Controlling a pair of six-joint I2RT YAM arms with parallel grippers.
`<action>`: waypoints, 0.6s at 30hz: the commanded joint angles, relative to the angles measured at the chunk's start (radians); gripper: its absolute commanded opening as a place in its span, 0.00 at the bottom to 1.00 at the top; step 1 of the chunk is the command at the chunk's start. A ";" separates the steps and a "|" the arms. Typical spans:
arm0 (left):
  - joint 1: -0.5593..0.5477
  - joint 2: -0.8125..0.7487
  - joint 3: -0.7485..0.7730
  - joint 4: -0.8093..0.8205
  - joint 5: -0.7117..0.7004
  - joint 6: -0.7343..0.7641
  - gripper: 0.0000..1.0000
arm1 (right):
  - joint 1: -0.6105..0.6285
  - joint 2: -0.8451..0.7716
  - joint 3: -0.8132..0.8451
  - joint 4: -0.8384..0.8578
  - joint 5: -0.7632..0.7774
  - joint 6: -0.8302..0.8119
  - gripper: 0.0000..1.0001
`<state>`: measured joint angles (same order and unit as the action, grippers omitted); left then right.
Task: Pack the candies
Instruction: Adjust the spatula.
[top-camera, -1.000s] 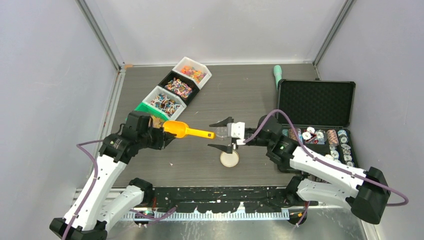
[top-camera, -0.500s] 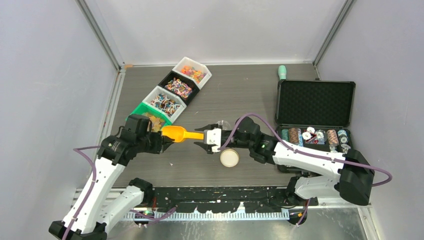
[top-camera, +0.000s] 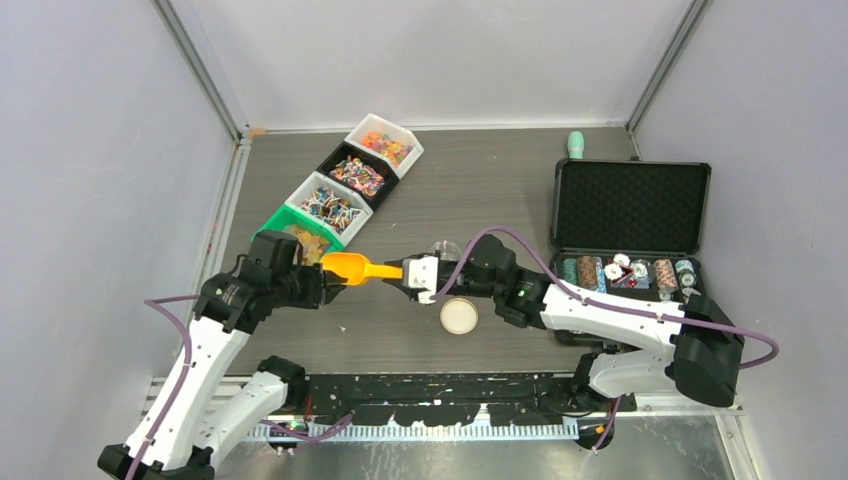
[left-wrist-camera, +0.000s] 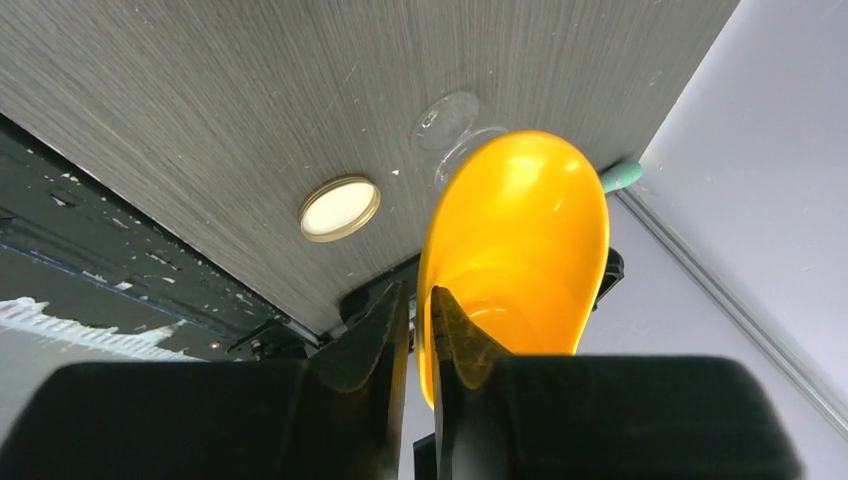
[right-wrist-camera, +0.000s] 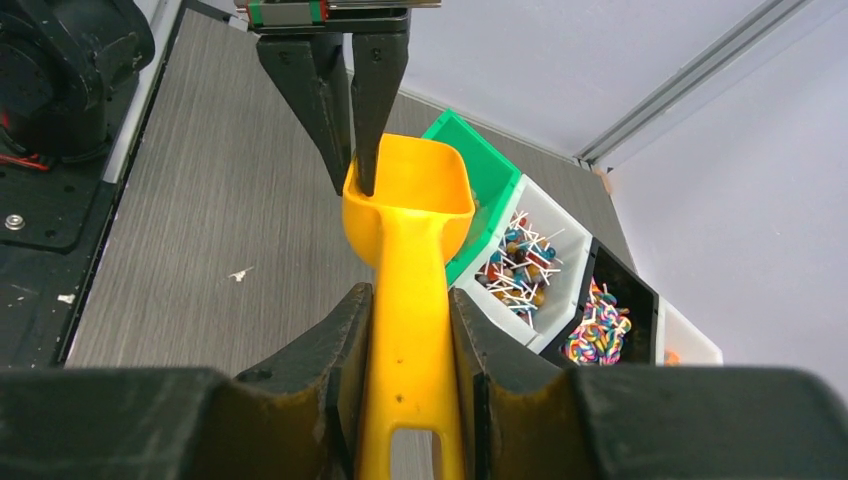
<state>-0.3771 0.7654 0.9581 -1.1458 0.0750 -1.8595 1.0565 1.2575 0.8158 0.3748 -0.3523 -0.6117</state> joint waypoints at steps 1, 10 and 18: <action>0.004 -0.022 -0.005 -0.017 -0.045 -0.009 0.30 | 0.006 -0.012 0.027 0.097 0.034 0.045 0.01; 0.004 -0.060 0.032 0.058 -0.286 0.216 1.00 | 0.006 -0.073 0.046 -0.010 0.258 0.214 0.01; 0.004 -0.086 0.011 0.198 -0.516 0.631 1.00 | 0.006 -0.078 0.097 -0.145 0.514 0.380 0.01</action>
<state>-0.3771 0.6903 0.9573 -1.0607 -0.2687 -1.5002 1.0584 1.2114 0.8471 0.2584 -0.0090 -0.3561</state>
